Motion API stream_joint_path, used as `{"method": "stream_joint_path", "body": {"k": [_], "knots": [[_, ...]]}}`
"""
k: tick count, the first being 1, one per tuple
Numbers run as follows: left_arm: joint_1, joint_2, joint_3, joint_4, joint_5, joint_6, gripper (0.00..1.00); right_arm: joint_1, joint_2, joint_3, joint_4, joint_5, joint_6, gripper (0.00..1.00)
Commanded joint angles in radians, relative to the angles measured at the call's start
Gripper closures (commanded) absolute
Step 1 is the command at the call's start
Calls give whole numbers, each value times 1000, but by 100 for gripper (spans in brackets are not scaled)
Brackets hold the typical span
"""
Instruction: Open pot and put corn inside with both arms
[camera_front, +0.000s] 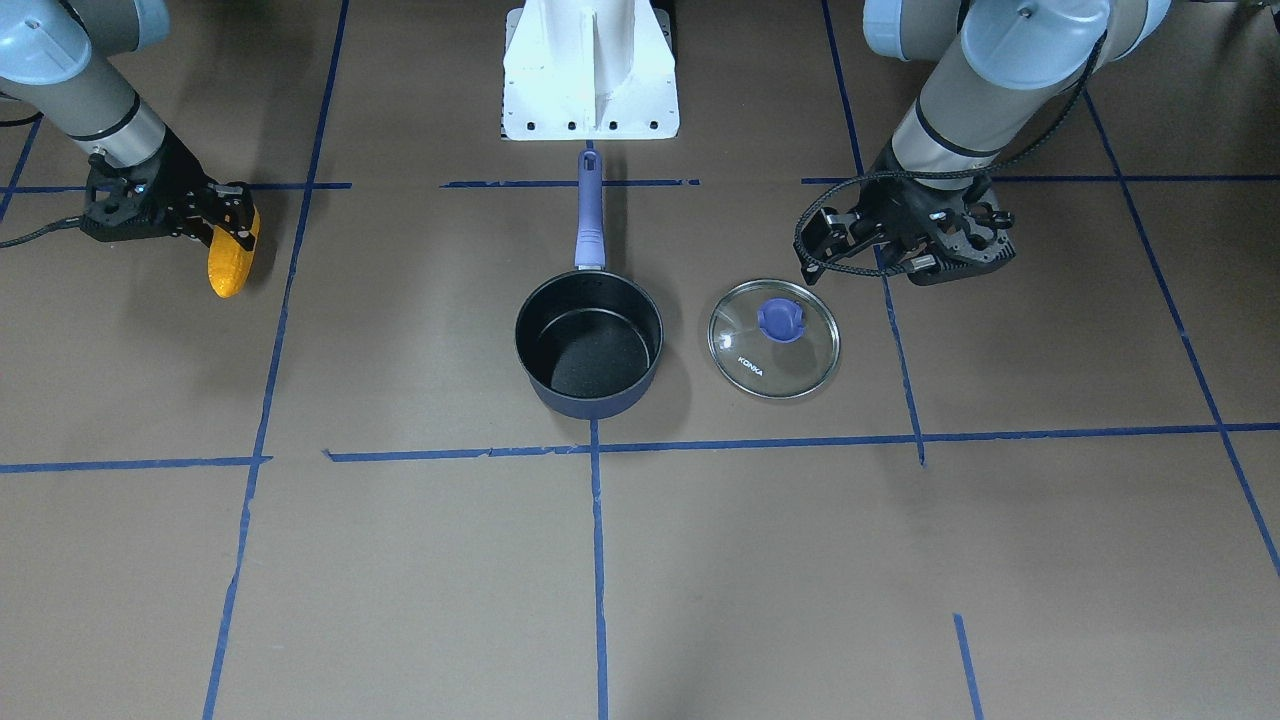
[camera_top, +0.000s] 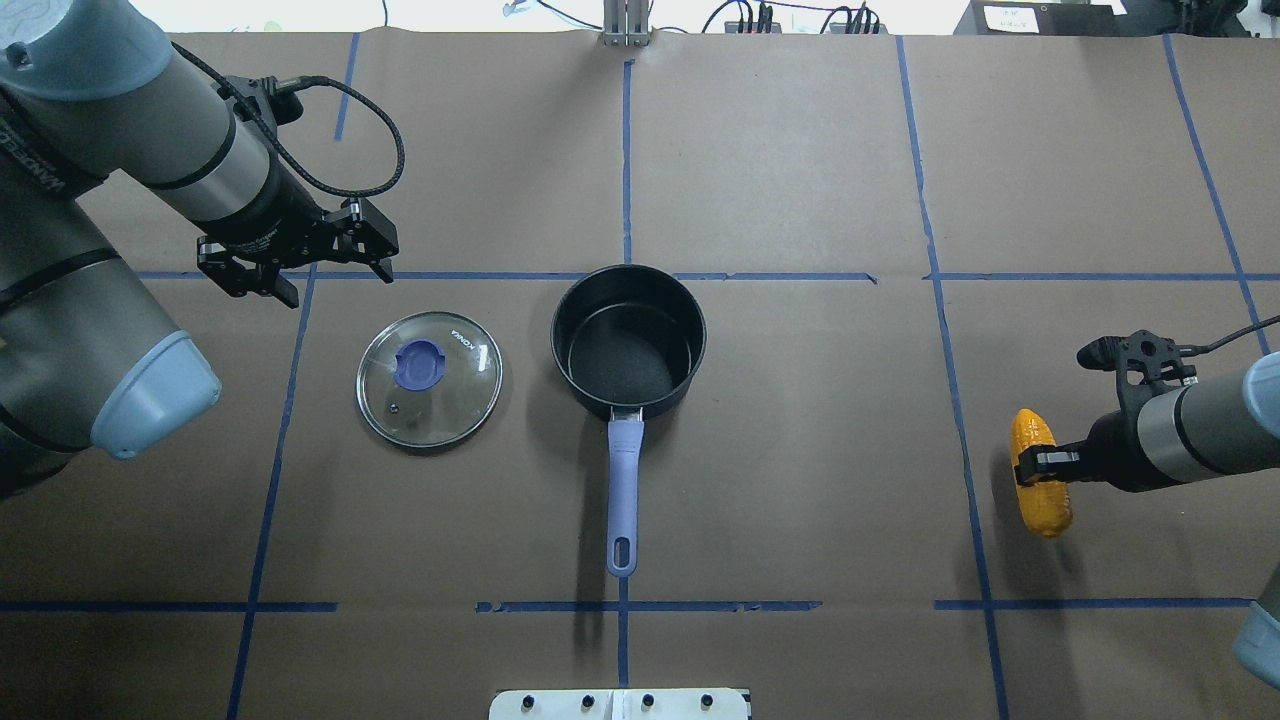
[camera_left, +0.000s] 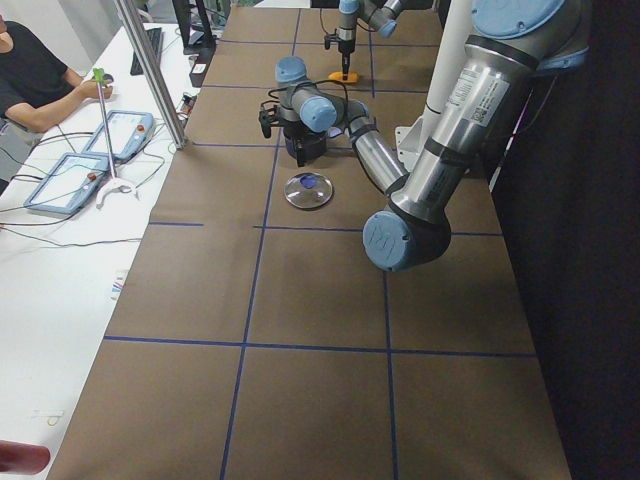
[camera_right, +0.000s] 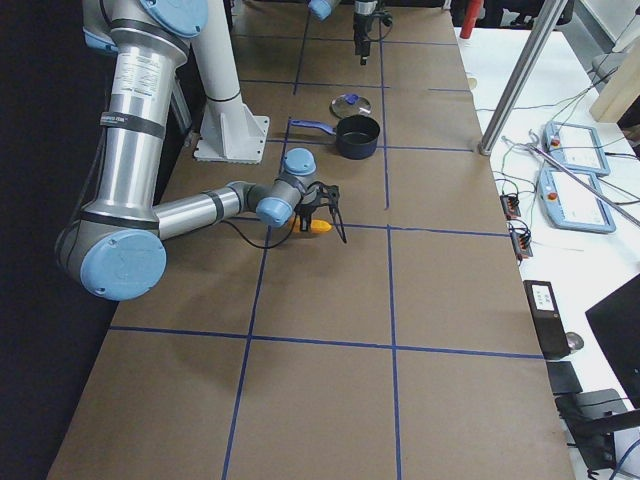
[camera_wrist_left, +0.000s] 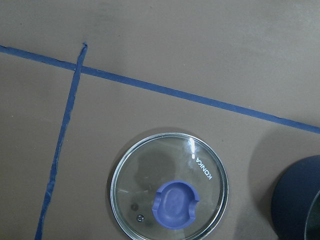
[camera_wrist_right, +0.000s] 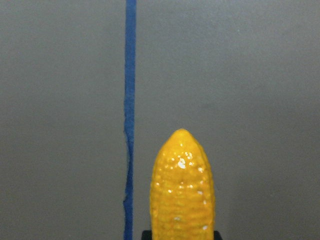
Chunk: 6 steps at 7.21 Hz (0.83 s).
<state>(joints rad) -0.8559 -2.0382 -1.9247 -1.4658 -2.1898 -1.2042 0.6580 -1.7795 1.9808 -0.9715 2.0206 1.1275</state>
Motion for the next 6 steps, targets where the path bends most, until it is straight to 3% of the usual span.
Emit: {"method": "stream_joint_path", "body": {"k": [1, 2, 5, 6], "knots": [[-23, 27, -4, 1, 1, 2, 0, 46, 82, 13, -42, 10, 0, 100], [-46, 33, -4, 10, 2, 44, 0, 54, 182, 32, -167, 24, 2, 100], [-165, 157, 12, 22, 1, 447, 0, 32, 566, 26, -580, 18, 15, 100], [-207, 182, 27, 13, 7, 510, 0, 13, 659, 12, -654, 14, 40, 100]]}}
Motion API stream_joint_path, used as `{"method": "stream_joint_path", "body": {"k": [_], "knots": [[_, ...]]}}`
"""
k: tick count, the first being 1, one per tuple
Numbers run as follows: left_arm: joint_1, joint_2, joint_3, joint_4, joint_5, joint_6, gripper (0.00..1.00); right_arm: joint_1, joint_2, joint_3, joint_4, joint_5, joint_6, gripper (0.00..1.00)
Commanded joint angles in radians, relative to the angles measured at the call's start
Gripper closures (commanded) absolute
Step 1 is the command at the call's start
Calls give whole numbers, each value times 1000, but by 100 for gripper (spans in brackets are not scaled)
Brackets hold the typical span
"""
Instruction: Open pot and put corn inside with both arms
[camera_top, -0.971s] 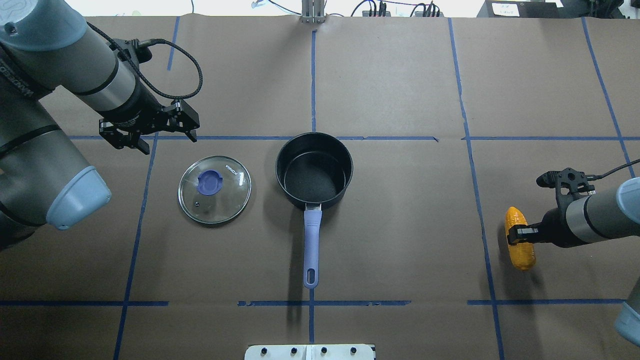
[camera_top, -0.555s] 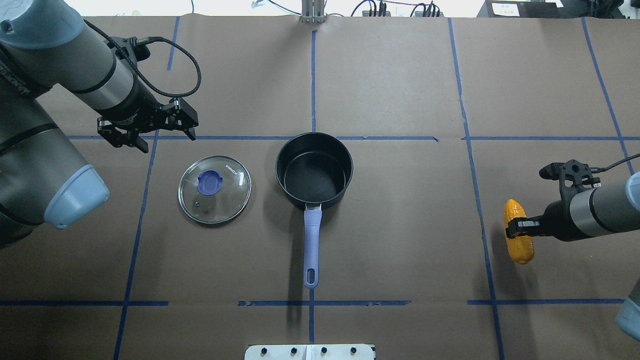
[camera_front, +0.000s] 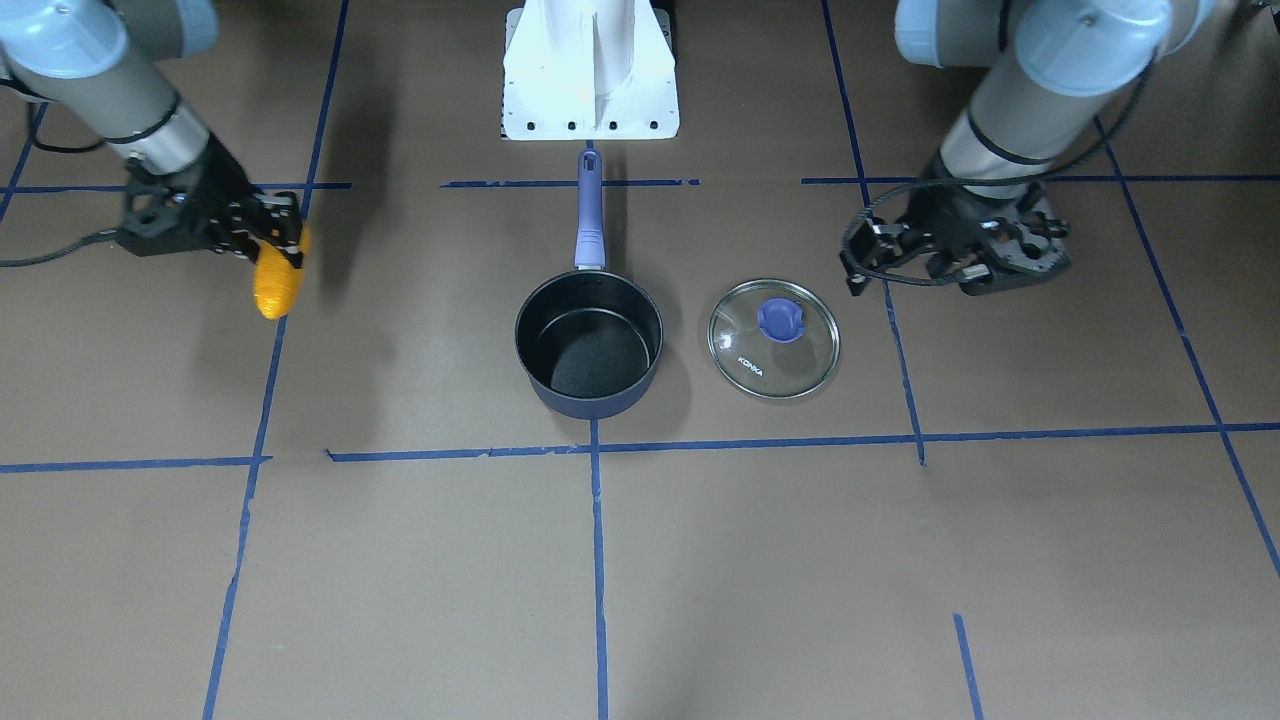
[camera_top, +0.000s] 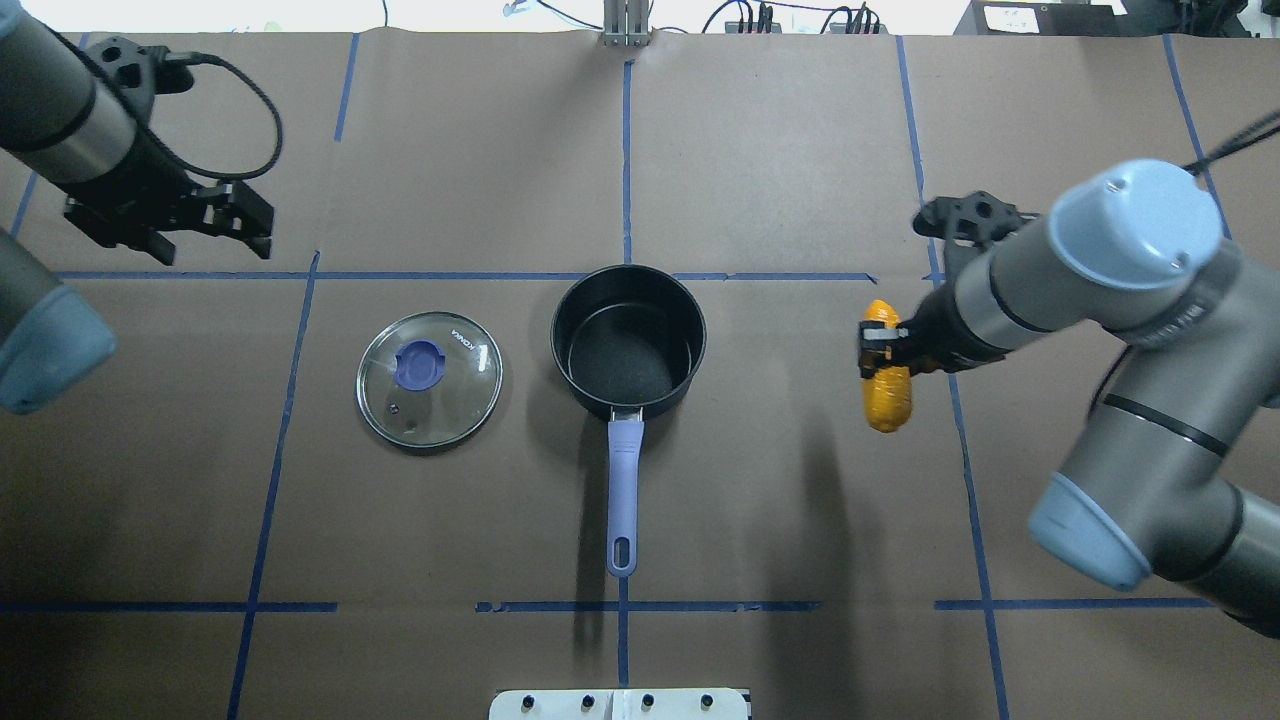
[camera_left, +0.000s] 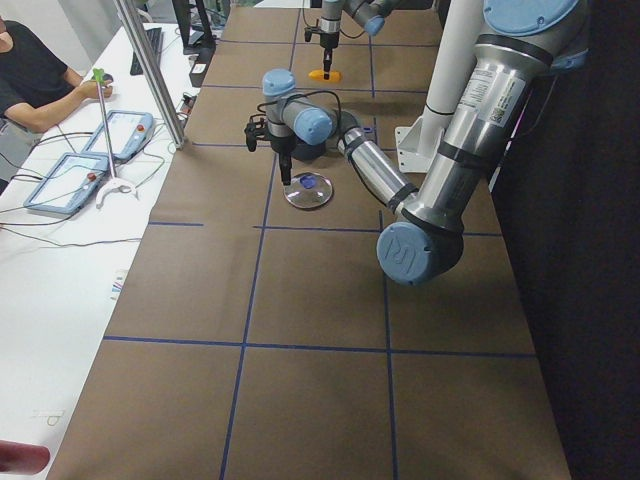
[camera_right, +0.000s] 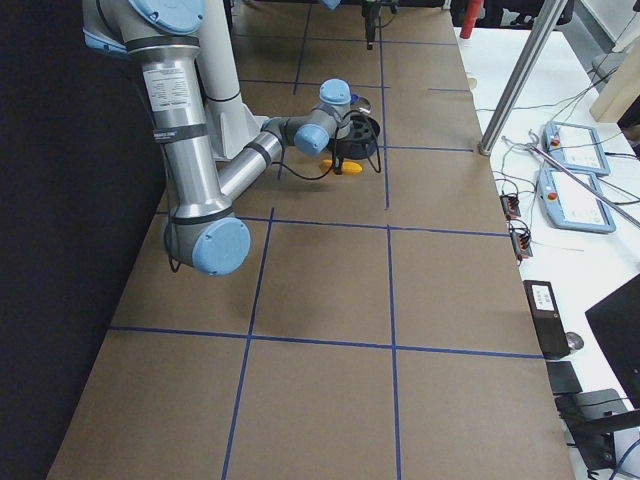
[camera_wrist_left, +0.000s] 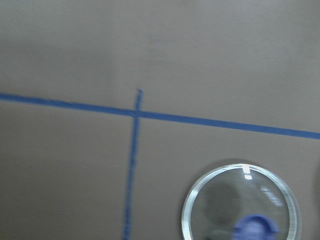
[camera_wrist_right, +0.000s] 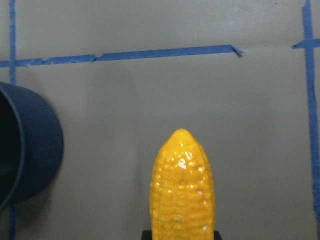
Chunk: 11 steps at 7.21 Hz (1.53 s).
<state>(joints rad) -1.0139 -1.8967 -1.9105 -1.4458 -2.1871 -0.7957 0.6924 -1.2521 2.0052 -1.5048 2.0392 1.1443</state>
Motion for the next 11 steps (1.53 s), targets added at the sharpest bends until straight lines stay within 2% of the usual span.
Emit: {"method": "stream_joint_path", "body": {"k": [1, 4, 5, 7, 8, 9, 10, 11], "knots": [[-95, 91, 22, -14, 1, 268, 0, -40, 202, -57, -130, -8, 72, 99], [-237, 120, 82, -11, -6, 494, 0, -105, 448, -319, -126, -117, 150, 98], [-273, 123, 103, -10, -6, 563, 0, -117, 488, -360, -121, -152, 152, 98], [-317, 151, 123, -11, -41, 633, 0, -125, 537, -434, -109, -157, 152, 95], [-353, 163, 158, -11, -81, 671, 0, -126, 537, -436, -104, -155, 153, 66], [-392, 162, 225, -13, -150, 716, 0, -126, 536, -437, -101, -155, 153, 18], [-425, 162, 250, -11, -161, 774, 0, -126, 537, -436, -98, -155, 153, 2], [-460, 162, 289, -11, -161, 824, 0, -126, 537, -436, -98, -155, 163, 1]]}}
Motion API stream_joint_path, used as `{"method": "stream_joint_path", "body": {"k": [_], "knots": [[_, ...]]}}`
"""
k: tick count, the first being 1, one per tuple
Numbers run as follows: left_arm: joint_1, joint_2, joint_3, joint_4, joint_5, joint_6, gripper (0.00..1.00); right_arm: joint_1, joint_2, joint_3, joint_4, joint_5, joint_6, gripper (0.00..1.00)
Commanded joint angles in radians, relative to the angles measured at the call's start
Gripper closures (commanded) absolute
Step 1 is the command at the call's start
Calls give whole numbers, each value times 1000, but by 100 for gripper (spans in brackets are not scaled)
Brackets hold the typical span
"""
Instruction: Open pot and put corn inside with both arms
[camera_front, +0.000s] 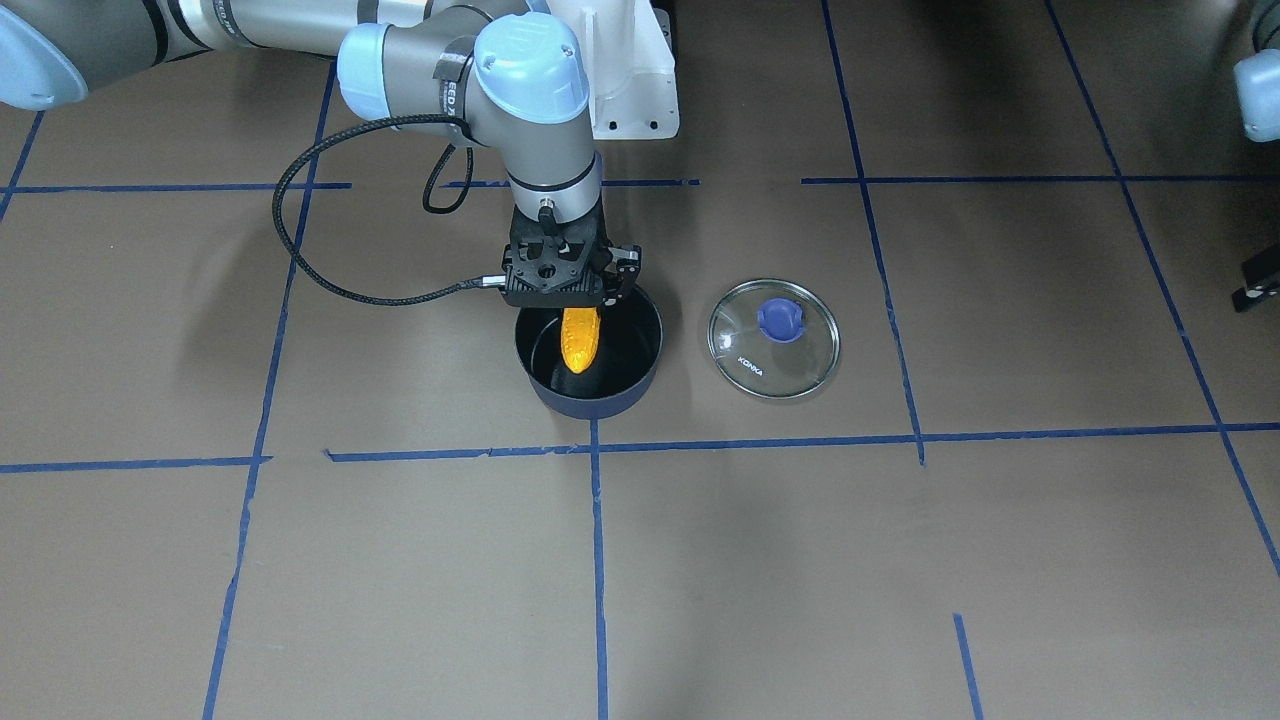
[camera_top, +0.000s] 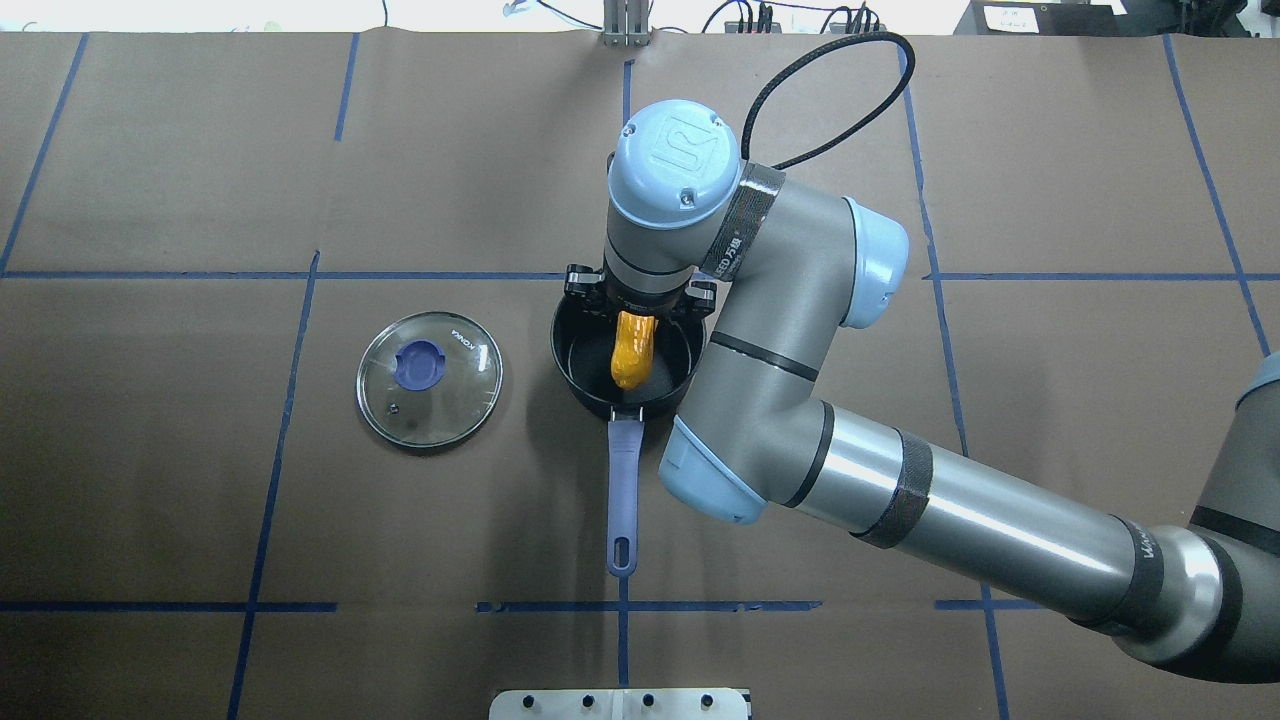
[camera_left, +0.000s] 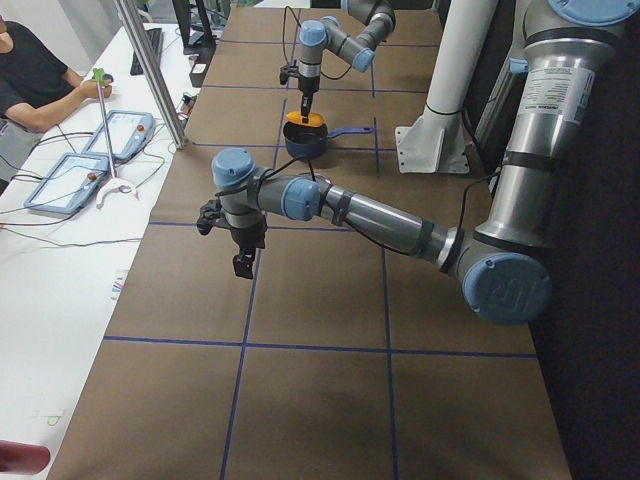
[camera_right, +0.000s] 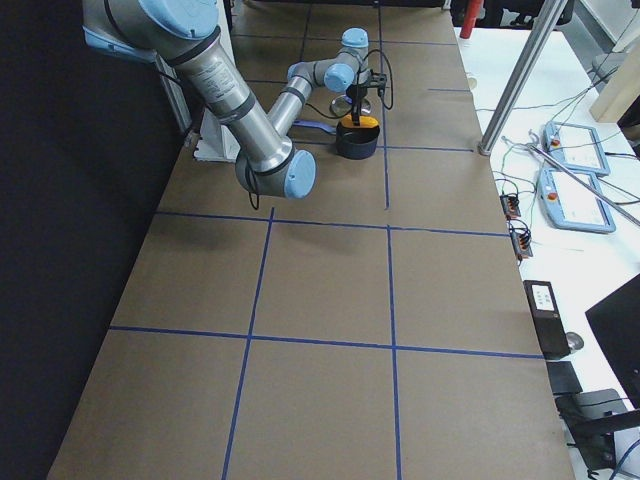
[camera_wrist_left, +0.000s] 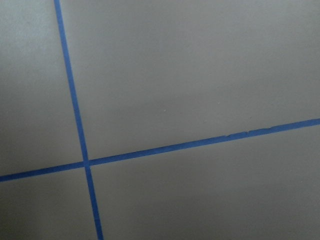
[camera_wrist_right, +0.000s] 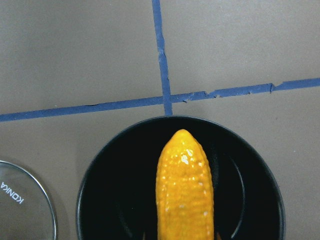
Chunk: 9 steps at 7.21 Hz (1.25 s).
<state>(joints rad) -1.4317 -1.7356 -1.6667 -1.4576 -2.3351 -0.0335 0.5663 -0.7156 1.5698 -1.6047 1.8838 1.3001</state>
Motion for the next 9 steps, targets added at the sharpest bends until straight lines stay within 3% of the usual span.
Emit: {"method": "stream_joint_path", "body": {"k": [1, 3, 5, 7, 9], "knots": [[-71, 2, 79, 2, -13, 110, 0, 0, 2, 1, 2, 1, 5, 1], [-111, 2, 157, -1, -13, 159, 0, 23, -4, 30, -3, 11, 4, 1], [-162, 7, 235, -3, -21, 170, 0, 133, -123, 164, -9, 73, -17, 1], [-165, 98, 225, -106, -21, 158, 0, 264, -253, 251, -9, 185, -156, 0], [-165, 154, 139, -127, -73, 120, 0, 366, -332, 257, -11, 228, -345, 0]]}}
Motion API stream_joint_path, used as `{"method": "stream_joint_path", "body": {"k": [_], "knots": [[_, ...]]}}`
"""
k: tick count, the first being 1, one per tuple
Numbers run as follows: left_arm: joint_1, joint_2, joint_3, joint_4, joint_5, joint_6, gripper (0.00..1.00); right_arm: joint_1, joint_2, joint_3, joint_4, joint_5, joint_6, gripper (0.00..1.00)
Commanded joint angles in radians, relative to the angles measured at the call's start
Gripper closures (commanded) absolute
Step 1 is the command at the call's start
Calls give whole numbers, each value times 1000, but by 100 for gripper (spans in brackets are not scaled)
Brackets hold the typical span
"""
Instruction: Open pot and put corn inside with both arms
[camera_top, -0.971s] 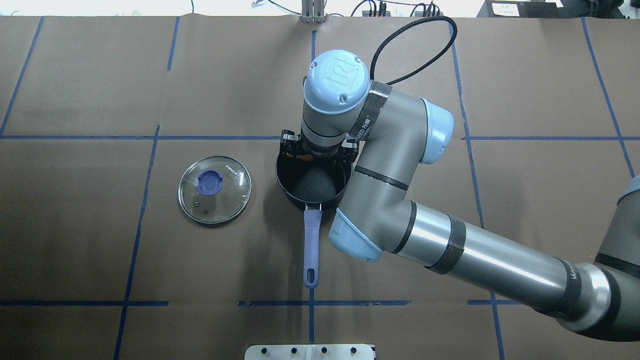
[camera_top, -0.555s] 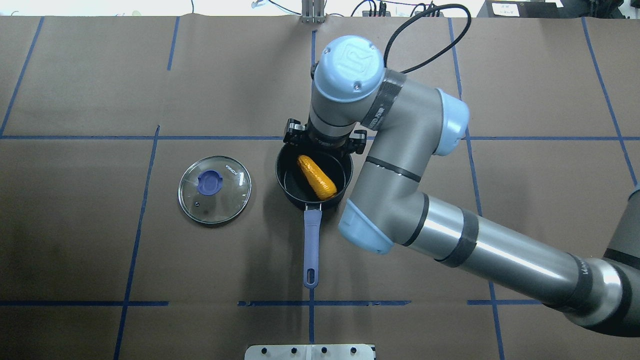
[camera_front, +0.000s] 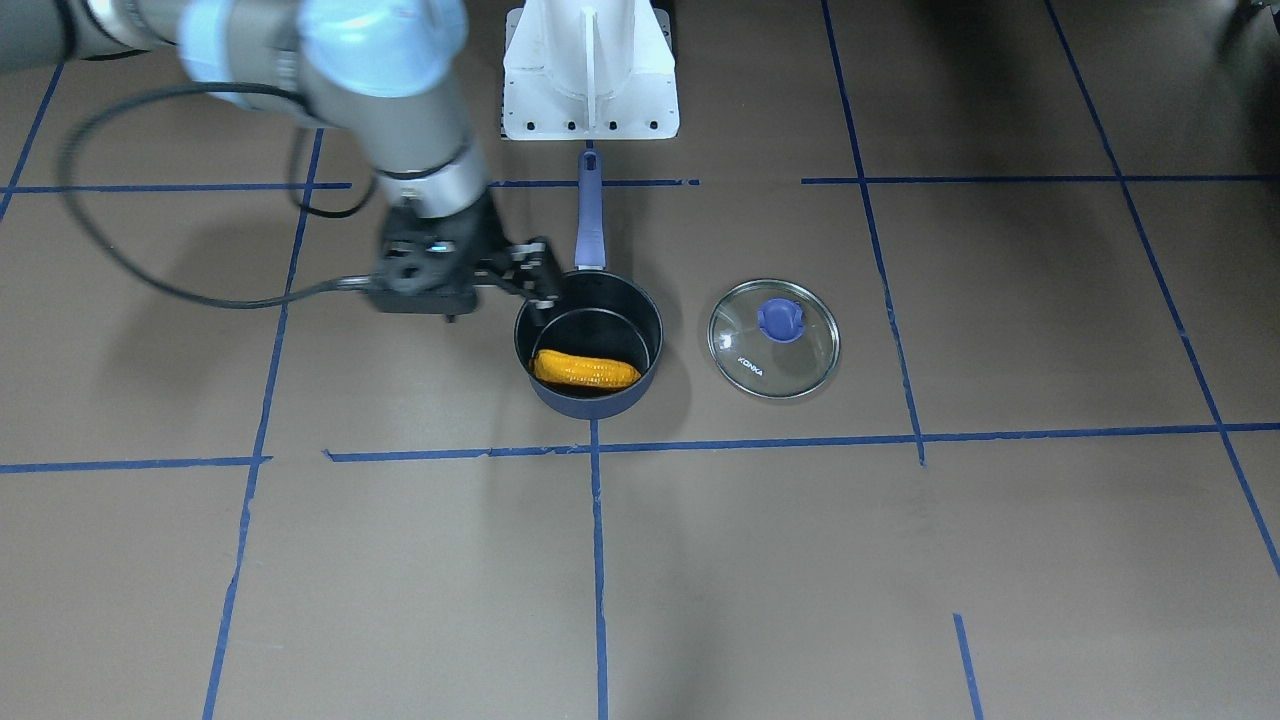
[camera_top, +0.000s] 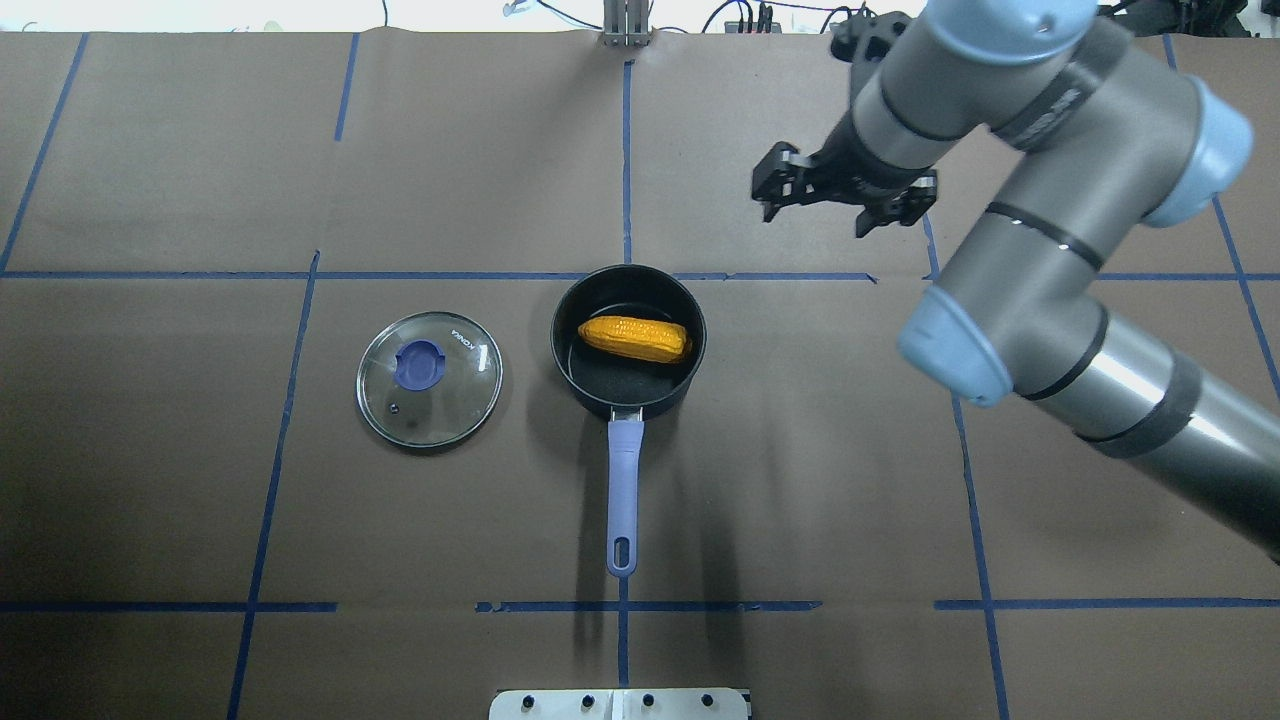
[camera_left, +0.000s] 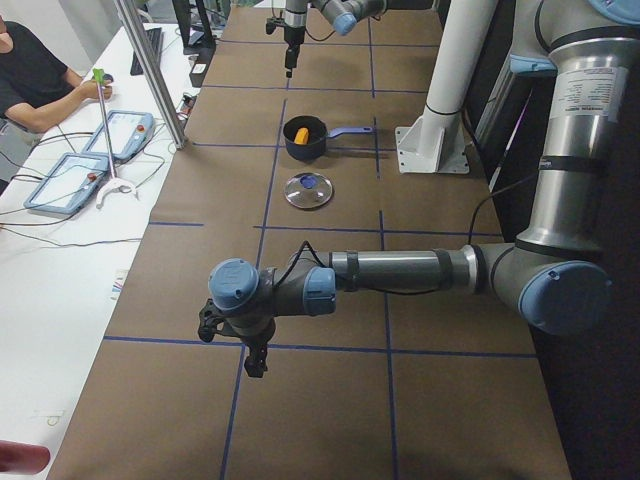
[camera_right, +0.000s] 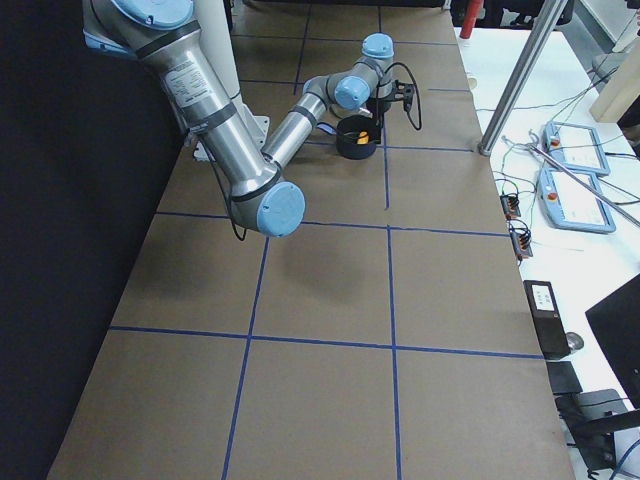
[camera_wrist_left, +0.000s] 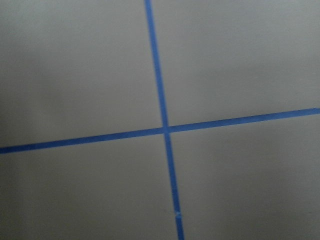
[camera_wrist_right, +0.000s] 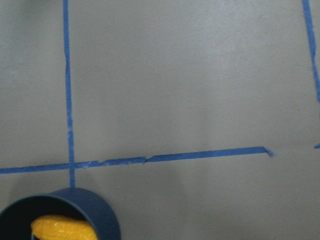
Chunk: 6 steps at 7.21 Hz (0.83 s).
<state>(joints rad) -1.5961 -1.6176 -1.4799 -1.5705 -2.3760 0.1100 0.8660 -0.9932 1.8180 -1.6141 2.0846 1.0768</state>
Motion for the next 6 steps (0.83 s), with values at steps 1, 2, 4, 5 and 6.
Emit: {"method": "stream_joint_path", "body": {"k": [1, 2, 4, 5, 6], "knots": [[-1, 57, -90, -8, -31, -35, 0, 117, -94, 6, -1, 58, -215, 0], [-1, 58, -117, 29, -28, -33, 0, 186, -129, -3, -1, 105, -288, 0], [1, 73, -141, 55, -22, -20, 0, 307, -252, -11, 2, 173, -531, 0], [1, 74, -141, 55, -22, -19, 0, 364, -331, -23, 3, 213, -652, 0], [1, 82, -145, 55, -22, -19, 0, 423, -411, -40, 8, 250, -785, 0]]}}
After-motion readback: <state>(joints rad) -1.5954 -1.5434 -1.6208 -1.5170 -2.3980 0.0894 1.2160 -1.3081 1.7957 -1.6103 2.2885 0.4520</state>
